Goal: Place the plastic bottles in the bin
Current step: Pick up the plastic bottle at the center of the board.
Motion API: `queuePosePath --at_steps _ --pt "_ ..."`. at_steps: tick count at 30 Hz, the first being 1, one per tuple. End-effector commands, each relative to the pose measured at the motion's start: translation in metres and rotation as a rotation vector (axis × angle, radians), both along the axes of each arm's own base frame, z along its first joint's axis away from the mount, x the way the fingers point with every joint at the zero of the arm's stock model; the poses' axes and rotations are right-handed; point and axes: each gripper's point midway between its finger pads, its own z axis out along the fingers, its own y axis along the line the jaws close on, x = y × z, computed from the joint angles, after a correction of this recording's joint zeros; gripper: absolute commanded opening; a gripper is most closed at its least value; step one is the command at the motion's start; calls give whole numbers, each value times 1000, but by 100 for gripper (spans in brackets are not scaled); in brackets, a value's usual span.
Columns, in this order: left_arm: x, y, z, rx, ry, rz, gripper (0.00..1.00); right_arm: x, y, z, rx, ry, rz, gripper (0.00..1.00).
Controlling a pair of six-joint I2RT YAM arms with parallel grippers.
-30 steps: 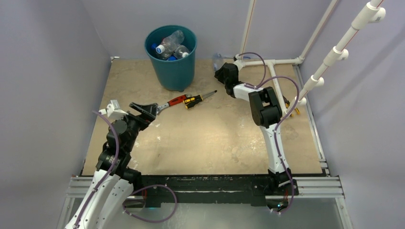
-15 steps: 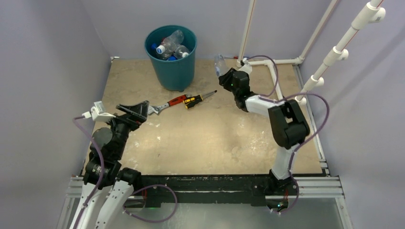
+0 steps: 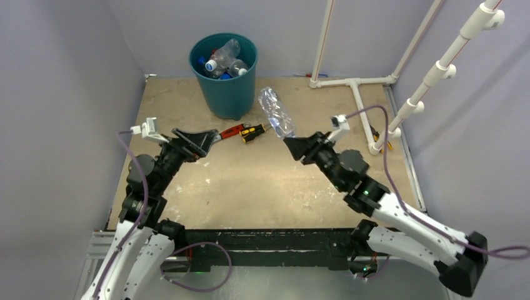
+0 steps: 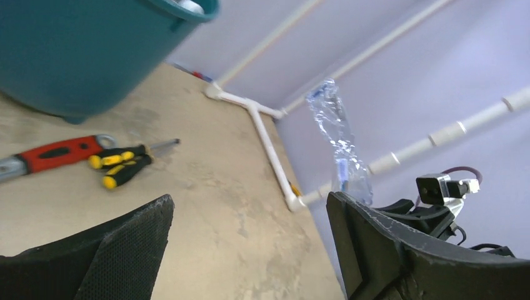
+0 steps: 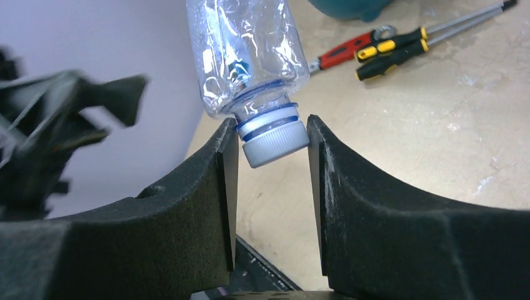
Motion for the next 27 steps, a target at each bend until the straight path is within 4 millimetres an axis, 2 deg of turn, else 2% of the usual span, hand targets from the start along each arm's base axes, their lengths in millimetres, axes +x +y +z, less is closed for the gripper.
queuePosePath --at_steps 1,3,5,7,12,15,18,22,27 --pt "-8 -54 35 -71 -117 -323 94 -52 -23 11 13 -110 132 0" --pt "-12 -69 45 -97 -152 -423 96 -77 -29 26 50 -201 214 0" --pt "-19 -76 59 -92 -217 -466 98 -90 -31 29 43 -223 260 0" --pt "-25 -75 77 -5 -311 -466 99 -98 -26 27 10 -220 318 0" --pt "-38 -69 125 267 -545 -438 99 -106 -14 27 -60 -199 410 0" --pt "-34 -60 141 377 -595 -369 95 -102 -16 27 -117 -156 396 0" --pt "-22 -50 141 415 -563 -285 92 -96 -15 19 -197 -78 387 0" --pt "-38 -61 139 483 -633 -387 94 -92 -13 5 -331 5 413 0" --pt "-52 -83 86 624 -590 -609 96 -86 -18 0 -428 16 401 0"
